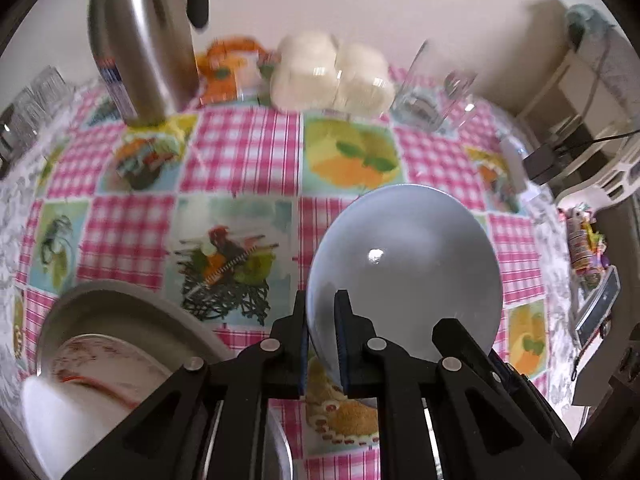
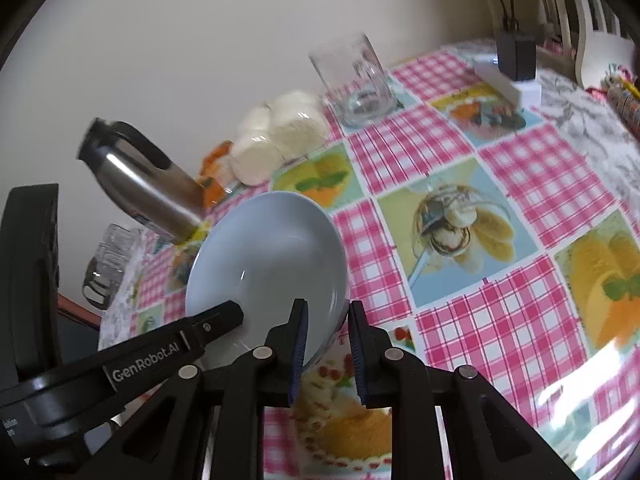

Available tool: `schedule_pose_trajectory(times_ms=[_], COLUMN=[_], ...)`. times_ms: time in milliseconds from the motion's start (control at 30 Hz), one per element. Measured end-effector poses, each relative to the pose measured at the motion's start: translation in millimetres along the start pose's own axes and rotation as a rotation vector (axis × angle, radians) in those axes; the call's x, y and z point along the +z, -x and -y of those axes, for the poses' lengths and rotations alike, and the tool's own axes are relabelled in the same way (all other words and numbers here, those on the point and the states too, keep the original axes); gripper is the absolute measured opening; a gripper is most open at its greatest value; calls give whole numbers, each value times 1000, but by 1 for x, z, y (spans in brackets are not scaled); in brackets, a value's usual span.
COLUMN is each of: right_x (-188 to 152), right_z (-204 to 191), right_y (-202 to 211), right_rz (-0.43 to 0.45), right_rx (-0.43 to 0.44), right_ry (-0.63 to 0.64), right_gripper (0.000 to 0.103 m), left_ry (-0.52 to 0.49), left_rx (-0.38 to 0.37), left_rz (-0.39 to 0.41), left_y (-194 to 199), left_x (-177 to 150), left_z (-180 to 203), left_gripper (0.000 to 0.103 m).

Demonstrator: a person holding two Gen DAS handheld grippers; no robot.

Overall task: Organize plates and bowls
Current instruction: 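Carry the round white bowl with both grippers and lower it onto the stacked bowls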

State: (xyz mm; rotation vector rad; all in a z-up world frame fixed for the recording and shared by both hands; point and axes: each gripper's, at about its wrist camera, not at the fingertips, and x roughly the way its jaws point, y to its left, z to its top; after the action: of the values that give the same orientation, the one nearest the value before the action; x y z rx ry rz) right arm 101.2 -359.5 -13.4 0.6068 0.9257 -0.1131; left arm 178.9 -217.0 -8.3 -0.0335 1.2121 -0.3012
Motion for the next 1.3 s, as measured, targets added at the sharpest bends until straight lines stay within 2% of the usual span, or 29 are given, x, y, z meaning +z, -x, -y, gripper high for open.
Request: schedule_pose_trajectory(times_ms=[167,400,700,967,1300], right_x=[-2,-18,-48,-71,-96], right_z=[-20,-64,-118,-153,-175], right_y=[33,76,91,90,73], right_rz=[49,115,125,106,34], right_rx=[22,27,83,98,93], right_ry=[36,129,223,301,354], right_gripper=[22,22,22,22,22], left_ry=[-4,27,99,170,252], left_rx=[-45,-60,-58,-73,-98], left_rz=[100,216,315,328,270], left_y=[46,92,134,144,132], left_x=[-10,-31,-62,-87,-111], left_z=[-8,-33,-88,-130,-165], left_gripper=[12,12,12,13,14])
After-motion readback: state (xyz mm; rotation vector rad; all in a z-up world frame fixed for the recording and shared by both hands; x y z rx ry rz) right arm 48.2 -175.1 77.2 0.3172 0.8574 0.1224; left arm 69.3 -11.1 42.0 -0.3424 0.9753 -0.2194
